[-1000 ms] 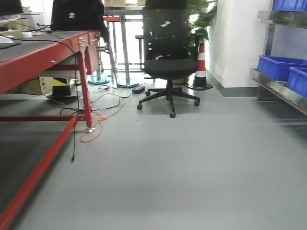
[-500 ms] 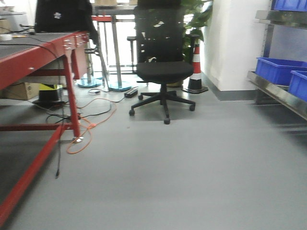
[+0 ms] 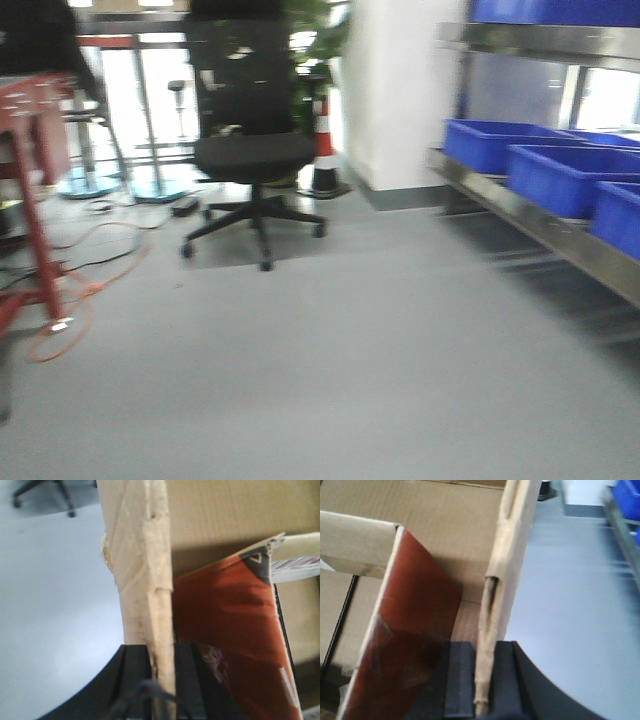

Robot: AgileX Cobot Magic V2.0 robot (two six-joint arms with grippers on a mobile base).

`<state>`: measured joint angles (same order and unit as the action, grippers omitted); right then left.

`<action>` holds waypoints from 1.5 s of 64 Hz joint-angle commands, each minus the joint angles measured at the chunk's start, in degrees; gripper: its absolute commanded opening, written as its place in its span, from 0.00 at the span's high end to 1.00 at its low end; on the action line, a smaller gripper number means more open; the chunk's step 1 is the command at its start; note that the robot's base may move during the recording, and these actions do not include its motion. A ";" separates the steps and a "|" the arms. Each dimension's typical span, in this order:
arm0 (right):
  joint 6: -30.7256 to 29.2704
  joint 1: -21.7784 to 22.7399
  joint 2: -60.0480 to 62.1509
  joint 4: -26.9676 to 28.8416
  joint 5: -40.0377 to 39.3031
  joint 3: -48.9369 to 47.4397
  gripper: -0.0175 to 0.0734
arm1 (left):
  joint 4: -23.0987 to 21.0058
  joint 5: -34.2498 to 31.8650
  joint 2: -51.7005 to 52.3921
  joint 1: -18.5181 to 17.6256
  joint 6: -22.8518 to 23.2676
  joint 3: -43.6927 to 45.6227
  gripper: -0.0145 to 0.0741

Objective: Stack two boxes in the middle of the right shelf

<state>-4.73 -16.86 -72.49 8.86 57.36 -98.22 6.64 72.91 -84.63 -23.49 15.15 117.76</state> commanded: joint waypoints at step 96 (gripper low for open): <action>-0.74 0.08 0.53 0.42 -2.59 -0.63 0.98 | -0.96 -3.90 0.74 -0.33 0.09 0.80 0.96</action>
<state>-4.73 -16.86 -72.58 8.86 57.36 -98.22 6.64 72.81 -84.63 -23.49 15.15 117.76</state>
